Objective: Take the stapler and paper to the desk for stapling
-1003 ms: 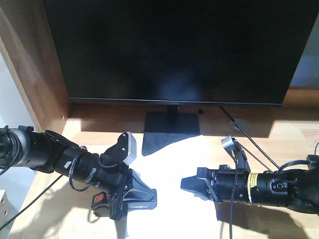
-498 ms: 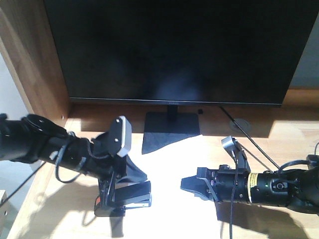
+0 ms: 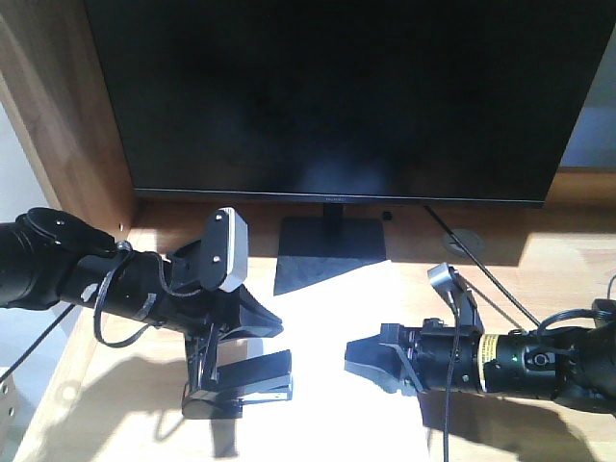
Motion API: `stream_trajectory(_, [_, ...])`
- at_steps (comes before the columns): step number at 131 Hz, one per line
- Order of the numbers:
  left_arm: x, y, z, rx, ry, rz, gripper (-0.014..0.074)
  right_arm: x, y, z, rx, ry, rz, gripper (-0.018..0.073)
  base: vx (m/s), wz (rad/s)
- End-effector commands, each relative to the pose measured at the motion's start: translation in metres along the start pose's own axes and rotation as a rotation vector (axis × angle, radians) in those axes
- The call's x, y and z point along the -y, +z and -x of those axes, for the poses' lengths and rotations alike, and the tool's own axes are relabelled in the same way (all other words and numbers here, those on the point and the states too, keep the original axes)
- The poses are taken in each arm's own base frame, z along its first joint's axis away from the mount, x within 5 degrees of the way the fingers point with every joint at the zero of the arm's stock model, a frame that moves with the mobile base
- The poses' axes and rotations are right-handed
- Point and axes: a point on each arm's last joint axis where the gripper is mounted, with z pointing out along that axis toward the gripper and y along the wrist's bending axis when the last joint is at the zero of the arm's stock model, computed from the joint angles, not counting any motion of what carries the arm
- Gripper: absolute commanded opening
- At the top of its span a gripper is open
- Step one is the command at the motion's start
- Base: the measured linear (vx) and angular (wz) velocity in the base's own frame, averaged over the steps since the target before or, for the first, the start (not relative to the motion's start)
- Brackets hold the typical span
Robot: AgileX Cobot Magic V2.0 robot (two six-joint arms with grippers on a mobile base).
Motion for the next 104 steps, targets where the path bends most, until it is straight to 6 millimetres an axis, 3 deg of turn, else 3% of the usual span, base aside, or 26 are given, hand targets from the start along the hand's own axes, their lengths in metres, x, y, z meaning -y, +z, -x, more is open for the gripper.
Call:
stream_trajectory(1, [0.001,-0.011,0.019,0.07,0.013,0.025,-0.0006,-0.014,-0.004,0.007,0.03,-0.039,0.081,0.0466,0.0,0.0])
stream_trajectory(16, [0.001,-0.011,0.019,0.07,0.013,0.025,-0.0006,-0.014,-0.003,0.006,0.016,-0.058,0.082,0.0635,0.0,0.0])
stream_trajectory(30, [0.001,-0.012,0.019,0.071,0.014,0.026,-0.0006,-0.013,-0.003,0.005,0.001,-0.073,0.068,0.0692,0.0,0.0])
stream_trajectory(65, [0.001,-0.019,0.025,0.076,-0.003,0.058,-0.0006,-0.005,-0.005,0.002,-0.048,-0.133,-0.047,0.0631,0.0,0.0])
stream_trajectory(104, [-0.008,-0.04,0.028,-0.032,-0.143,0.282,-0.0006,-0.012,-0.026,0.011,0.004,-0.277,-0.265,0.058,0.0,0.0])
